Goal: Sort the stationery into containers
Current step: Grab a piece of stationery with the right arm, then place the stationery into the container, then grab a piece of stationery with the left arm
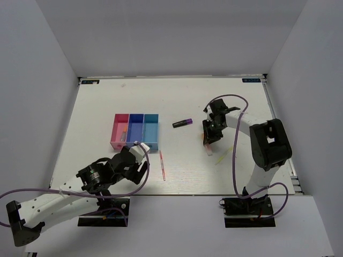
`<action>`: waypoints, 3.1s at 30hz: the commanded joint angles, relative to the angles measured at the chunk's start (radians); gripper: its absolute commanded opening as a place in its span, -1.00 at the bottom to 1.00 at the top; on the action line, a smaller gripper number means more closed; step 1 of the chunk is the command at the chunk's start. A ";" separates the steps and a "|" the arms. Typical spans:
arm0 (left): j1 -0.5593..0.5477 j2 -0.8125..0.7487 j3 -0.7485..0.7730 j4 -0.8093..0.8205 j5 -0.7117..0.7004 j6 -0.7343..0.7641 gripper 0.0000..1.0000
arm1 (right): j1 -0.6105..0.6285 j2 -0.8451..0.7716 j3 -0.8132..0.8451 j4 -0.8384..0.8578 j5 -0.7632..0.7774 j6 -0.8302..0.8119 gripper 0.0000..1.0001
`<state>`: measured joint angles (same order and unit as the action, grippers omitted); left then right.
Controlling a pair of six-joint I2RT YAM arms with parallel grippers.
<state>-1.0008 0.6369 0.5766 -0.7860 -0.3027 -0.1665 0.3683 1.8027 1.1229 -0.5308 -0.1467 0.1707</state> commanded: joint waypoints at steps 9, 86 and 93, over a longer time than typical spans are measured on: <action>-0.002 -0.111 -0.020 0.013 -0.122 -0.019 0.70 | 0.061 -0.022 0.193 -0.173 -0.373 -0.165 -1.00; -0.002 -0.614 -0.078 -0.007 -0.590 -0.097 0.63 | 0.546 0.566 0.913 0.707 -0.251 0.059 -0.02; -0.002 -0.603 -0.083 0.002 -0.584 -0.091 0.61 | 0.514 0.450 0.956 0.431 -0.217 -0.094 -0.18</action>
<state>-1.0016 0.0105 0.4984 -0.7998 -0.9005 -0.2695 0.9081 2.3783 2.0319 0.0624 -0.3931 0.1871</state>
